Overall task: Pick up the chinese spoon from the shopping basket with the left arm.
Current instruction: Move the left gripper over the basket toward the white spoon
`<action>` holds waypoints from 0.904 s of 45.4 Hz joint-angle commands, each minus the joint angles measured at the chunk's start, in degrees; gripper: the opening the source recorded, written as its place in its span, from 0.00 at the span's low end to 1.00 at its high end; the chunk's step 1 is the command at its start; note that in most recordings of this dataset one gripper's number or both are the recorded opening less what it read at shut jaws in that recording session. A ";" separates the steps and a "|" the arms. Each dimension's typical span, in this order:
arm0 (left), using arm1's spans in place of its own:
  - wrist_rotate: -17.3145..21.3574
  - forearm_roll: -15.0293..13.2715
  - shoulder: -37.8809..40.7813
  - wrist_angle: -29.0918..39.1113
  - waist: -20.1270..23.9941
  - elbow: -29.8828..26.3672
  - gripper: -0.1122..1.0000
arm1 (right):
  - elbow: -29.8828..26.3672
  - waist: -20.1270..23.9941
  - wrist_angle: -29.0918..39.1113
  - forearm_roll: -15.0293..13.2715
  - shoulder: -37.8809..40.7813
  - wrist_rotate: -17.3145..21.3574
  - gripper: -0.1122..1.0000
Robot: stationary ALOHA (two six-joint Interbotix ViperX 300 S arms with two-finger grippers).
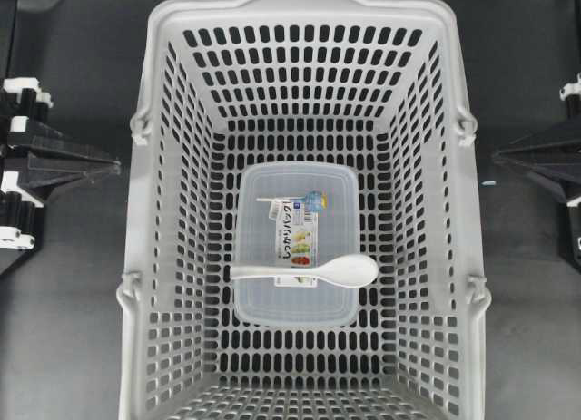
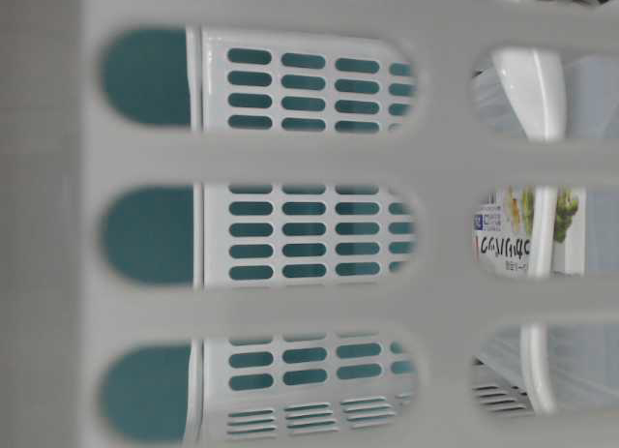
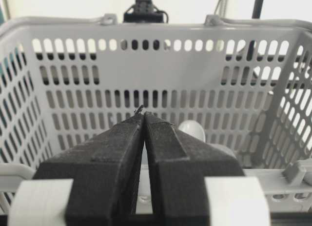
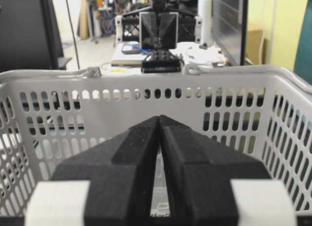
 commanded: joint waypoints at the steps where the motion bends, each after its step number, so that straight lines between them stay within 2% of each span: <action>1: -2.11 2.29 0.97 3.34 -0.26 -2.81 0.15 | -0.62 0.26 -0.09 0.26 0.70 0.97 0.10; 5: -2.64 2.29 2.46 8.17 -0.97 -7.47 0.10 | -0.79 0.53 1.05 0.35 0.62 1.23 0.10; 14: -2.64 2.29 7.91 22.50 -2.64 -18.28 0.10 | -2.29 1.14 6.06 0.35 0.35 2.02 0.09; 21: -2.64 2.29 16.44 34.80 -5.27 -27.25 0.10 | -3.08 2.02 8.26 0.35 0.18 2.02 0.09; 31: -3.34 2.29 29.09 43.42 -7.65 -38.32 0.10 | -3.16 2.02 11.69 0.35 -0.09 2.02 0.11; 33: -3.43 2.37 30.94 43.59 -8.00 -39.81 0.10 | -3.16 2.02 11.95 0.35 -0.09 2.02 0.13; 37: -3.43 2.29 34.80 44.12 -8.17 -43.59 0.10 | -3.16 2.11 12.30 0.35 -0.18 2.11 0.27; 41: -3.34 2.29 37.79 46.32 -8.26 -46.85 0.10 | -3.16 2.02 12.74 0.35 -0.18 2.37 0.51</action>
